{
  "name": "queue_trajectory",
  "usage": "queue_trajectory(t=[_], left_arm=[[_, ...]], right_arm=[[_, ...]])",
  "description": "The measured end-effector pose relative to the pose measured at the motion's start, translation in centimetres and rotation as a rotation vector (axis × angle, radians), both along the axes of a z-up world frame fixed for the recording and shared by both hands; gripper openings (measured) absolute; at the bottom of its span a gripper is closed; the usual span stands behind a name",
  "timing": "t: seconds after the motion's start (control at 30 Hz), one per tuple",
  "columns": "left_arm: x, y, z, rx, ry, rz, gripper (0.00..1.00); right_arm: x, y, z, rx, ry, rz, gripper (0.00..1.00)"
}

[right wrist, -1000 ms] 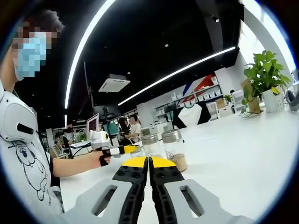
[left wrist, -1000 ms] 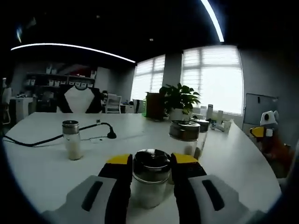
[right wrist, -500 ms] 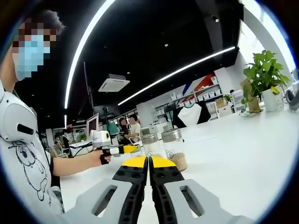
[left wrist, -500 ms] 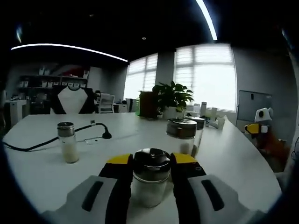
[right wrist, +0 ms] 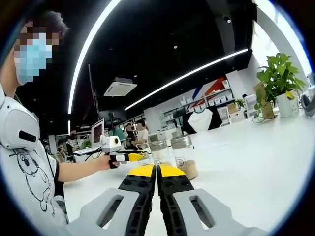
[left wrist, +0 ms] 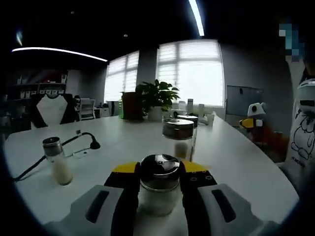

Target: Rotate the seasoning bottle until the label or dispensing opening points toward the visible target arrow and the bottle remains upright within the marked orientation range

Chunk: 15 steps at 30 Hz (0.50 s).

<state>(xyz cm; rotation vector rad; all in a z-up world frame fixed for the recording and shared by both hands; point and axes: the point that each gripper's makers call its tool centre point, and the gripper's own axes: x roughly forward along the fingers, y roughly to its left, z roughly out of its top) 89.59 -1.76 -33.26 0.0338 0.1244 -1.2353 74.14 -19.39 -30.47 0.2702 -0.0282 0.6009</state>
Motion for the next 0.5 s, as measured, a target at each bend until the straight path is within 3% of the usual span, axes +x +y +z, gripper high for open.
queue_trajectory(t=[0.1, 0.2, 0.5], left_arm=[[0.1, 0.1, -0.2, -0.017, 0.048, -0.067, 0.34], [0.8, 0.7, -0.2, -0.034, 0.054, -0.121, 0.34], [0.4, 0.4, -0.2, -0.049, 0.051, -0.161, 0.34]], right_arm=[[0.0, -0.1, -0.1, 0.004, 0.002, -0.002, 0.0], [-0.1, 0.0, -0.1, 0.003, 0.003, -0.001, 0.0], [-0.2, 0.1, 0.2, -0.004, -0.002, 0.004, 0.0]])
